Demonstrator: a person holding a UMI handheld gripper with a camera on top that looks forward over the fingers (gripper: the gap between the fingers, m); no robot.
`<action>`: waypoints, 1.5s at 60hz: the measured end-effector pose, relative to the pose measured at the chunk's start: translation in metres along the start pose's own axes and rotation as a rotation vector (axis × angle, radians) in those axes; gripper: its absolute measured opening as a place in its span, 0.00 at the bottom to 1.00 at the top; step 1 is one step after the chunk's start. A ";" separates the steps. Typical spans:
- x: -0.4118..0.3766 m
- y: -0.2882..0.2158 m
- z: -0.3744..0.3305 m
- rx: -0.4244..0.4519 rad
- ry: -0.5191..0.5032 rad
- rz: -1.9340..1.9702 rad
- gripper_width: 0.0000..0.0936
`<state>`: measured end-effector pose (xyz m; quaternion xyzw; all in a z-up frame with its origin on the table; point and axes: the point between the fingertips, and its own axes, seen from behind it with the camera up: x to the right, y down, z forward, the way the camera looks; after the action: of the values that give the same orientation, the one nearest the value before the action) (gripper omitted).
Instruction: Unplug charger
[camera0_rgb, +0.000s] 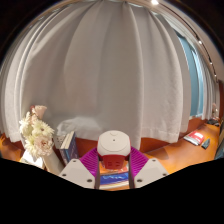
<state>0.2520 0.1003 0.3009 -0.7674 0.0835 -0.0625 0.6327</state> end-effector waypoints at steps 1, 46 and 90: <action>0.007 0.016 0.001 -0.027 0.013 -0.011 0.42; 0.059 0.262 0.008 -0.485 -0.033 -0.072 0.84; -0.110 0.136 -0.212 -0.281 -0.195 -0.011 0.83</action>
<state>0.0949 -0.1060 0.2088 -0.8512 0.0254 0.0207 0.5237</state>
